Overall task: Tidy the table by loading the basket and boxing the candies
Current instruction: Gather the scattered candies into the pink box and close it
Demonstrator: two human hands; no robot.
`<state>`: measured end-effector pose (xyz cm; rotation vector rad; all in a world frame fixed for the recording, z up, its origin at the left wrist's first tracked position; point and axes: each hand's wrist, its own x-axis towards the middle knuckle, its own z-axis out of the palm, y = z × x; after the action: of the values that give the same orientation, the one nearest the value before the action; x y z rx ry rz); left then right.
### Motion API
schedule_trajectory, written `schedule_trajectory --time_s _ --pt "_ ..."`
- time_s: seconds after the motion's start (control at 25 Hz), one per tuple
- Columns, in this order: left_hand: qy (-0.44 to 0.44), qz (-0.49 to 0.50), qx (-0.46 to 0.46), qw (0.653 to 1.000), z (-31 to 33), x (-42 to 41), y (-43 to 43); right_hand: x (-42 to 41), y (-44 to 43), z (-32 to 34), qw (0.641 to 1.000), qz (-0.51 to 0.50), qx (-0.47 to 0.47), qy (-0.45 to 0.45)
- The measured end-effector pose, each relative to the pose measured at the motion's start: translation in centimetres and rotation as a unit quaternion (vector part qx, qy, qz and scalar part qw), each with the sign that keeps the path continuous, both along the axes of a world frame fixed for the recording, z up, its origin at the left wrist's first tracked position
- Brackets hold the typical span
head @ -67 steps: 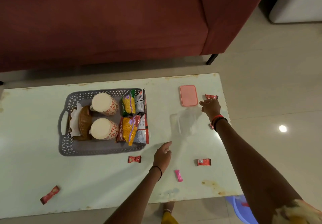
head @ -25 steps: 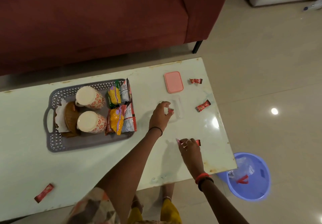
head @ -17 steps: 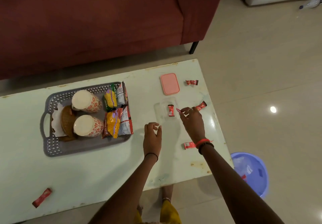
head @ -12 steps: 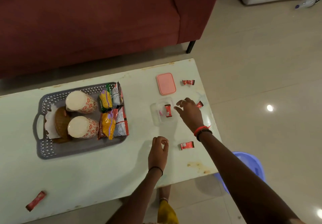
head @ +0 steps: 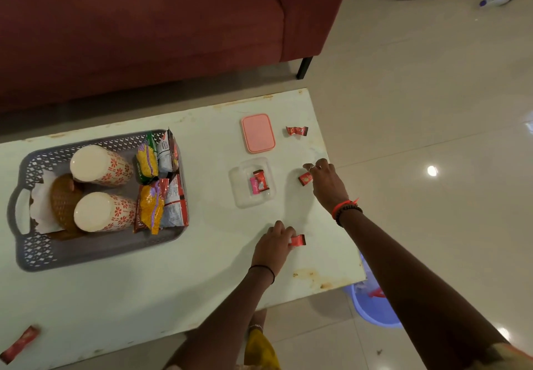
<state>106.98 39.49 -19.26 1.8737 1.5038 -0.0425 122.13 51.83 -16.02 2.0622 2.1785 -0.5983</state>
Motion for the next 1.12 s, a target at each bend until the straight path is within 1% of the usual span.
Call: schedule_trajectory --time_s 0.08,0.16,0.24,0.36,0.44,0.48,0.56,0.6,0.68,0.76,0.84,0.96,1.04,1.12 --pt "-0.008 -0.005 0.009 1.0 0.0 0.1 0.3 0.0 0.1 -0.6 1.0 0.006 -0.01 -0.011" --pt "-0.025 0.019 0.046 0.998 0.6 0.1 0.7 -0.2 0.1 -1.0 1.0 0.011 -0.016 -0.015" --pt "-0.058 0.072 0.087 0.992 1.8 -0.2 1.5 -0.3 0.0 -1.2 1.0 0.003 -0.013 -0.013" --pt "-0.097 0.167 0.136 0.972 3.6 -1.5 3.9 -0.3 -0.1 -1.3 1.0 -0.014 -0.001 -0.019" --pt "-0.084 0.207 0.155 0.962 4.1 -2.8 6.0 -0.4 -0.1 -1.3 0.999 -0.023 0.005 -0.027" --pt "-0.072 0.215 0.15 0.962 4.1 -3.5 7.0 -0.5 -0.1 -1.2 0.999 -0.029 0.005 -0.032" --pt "-0.052 0.217 0.115 0.968 4.1 -4.7 8.7 -0.7 0.2 -0.7 0.998 -0.055 -0.001 -0.023" --pt "-0.04 0.21 0.1 0.972 4.0 -5.2 9.3 -1.0 0.4 -0.4 0.997 -0.079 -0.003 -0.002" --pt "-0.027 0.202 0.103 0.974 3.8 -5.9 10.1 -1.7 0.7 0.6 0.989 -0.135 0.003 0.067" --pt "-0.045 0.216 0.132 0.966 4.0 -6.4 10.8 -2.8 0.9 1.5 0.976 -0.165 0.017 0.139" --pt "-0.058 0.23 0.167 0.957 4.2 -6.7 12.0 -4.2 0.7 2.3 0.97 -0.156 0.02 0.185" --pt "-0.048 0.227 0.193 0.953 4.6 -6.6 15.4 -6.5 -0.2 2.7 0.971 -0.115 0.007 0.21" --pt "-0.025 0.193 0.204 0.96 4.9 -5.9 18.0 -7.8 -1.1 2.4 0.973 -0.089 0.002 0.211" --pt "0.001 0.131 0.219 0.967 4.9 -4.8 20.5 -8.4 -1.7 2.1 0.97 -0.098 0.001 0.223"
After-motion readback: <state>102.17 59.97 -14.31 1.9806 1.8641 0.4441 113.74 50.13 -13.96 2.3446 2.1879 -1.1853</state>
